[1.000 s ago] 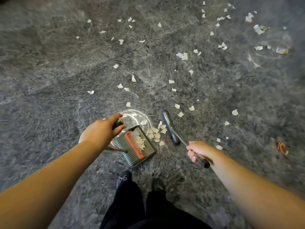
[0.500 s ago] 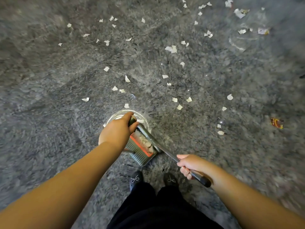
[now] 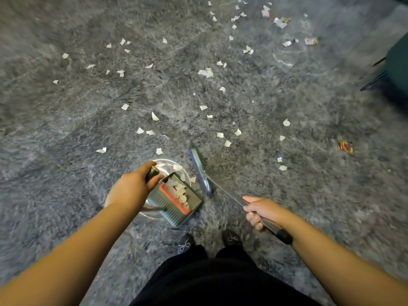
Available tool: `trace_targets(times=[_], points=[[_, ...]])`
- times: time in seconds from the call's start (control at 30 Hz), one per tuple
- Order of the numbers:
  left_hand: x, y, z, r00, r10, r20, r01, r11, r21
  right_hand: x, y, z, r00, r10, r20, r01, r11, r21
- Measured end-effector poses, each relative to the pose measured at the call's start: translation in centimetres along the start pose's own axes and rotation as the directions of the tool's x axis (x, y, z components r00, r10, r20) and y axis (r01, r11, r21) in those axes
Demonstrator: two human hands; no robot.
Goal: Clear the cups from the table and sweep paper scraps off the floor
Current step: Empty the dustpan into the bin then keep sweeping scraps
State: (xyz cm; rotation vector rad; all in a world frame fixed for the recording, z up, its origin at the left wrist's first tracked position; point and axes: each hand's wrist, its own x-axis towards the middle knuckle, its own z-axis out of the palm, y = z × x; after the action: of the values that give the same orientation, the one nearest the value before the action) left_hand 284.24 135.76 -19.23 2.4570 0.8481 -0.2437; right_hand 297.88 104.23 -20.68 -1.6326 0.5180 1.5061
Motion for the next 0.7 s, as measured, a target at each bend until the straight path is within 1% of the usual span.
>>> trace_targets(times=[0.17, 0.27, 0.33, 0.47, 0.7], points=[[-0.2, -3.1, -1.8, 0.997, -0.050, -0.051, 0.049, 0.999, -0.022, 0.7, -1.8, 1.1, 0.997, -0.062, -0.034, 0.063, 0.998, 0.024], [0.0, -4.3, -2.6, 0.990, -0.105, -0.093, 0.102, 0.994, -0.036, 1.5, -3.2, 1.4, 0.993, -0.102, -0.056, 0.102, 0.995, -0.008], [0.4, -4.6, -2.8, 0.986, -0.139, -0.094, 0.137, 0.990, -0.026, 2.2, -4.3, 1.4, 0.991, -0.119, -0.067, 0.117, 0.993, -0.034], [2.3, -4.3, -3.6, 0.980, -0.175, -0.091, 0.178, 0.984, 0.030, 4.5, -7.1, 0.9, 0.993, -0.093, -0.075, 0.085, 0.991, -0.101], [5.0, -2.2, -4.1, 0.976, -0.198, -0.096, 0.202, 0.978, 0.043, 9.3, -12.3, 0.0, 0.999, -0.017, -0.030, 0.008, 0.959, -0.285]])
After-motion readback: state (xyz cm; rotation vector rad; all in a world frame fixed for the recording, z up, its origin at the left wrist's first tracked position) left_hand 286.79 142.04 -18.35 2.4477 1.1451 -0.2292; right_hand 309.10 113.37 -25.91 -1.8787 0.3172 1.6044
